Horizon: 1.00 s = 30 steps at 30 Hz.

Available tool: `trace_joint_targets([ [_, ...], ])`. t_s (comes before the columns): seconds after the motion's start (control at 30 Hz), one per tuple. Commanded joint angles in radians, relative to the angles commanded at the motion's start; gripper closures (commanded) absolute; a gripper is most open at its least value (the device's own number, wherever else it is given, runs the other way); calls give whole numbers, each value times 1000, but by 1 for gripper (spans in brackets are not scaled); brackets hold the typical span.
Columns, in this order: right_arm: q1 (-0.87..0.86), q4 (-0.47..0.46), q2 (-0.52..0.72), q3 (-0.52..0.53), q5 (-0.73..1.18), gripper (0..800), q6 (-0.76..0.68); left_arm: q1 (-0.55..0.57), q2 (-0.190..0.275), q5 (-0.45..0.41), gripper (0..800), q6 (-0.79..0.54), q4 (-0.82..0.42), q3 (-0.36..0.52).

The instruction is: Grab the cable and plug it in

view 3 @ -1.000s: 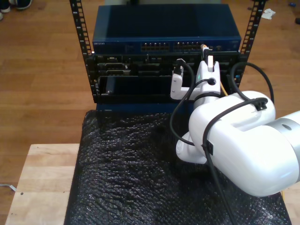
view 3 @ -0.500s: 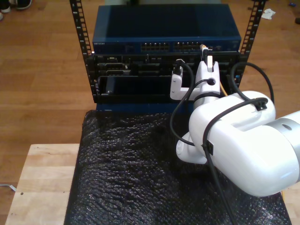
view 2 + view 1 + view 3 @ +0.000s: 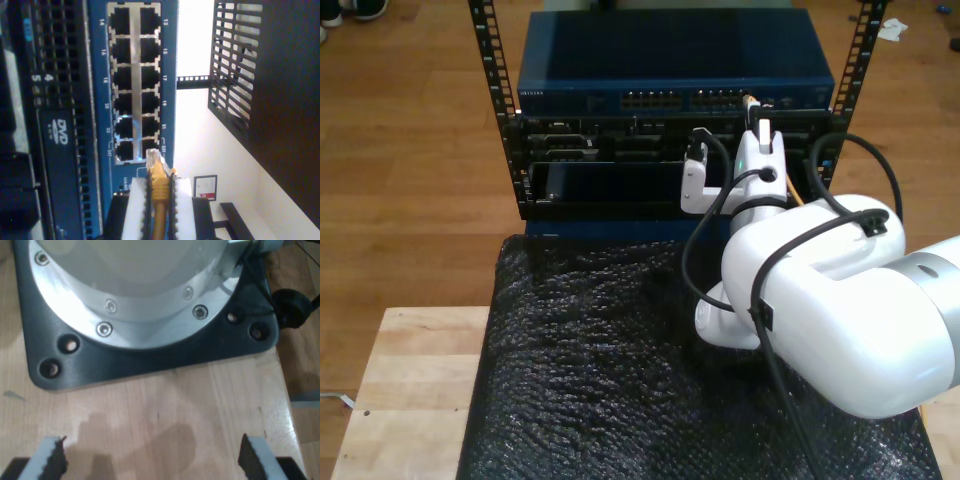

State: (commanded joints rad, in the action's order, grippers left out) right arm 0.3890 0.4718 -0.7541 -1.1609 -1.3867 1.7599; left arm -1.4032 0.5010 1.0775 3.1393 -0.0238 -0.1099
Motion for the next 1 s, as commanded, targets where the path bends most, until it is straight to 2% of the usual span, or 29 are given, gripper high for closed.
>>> trace_joint_targets([
  [1.0, -2, 0, -21, -28, 8, 800, 0, -2, 0, 0, 0, 0, 0, 0],
])
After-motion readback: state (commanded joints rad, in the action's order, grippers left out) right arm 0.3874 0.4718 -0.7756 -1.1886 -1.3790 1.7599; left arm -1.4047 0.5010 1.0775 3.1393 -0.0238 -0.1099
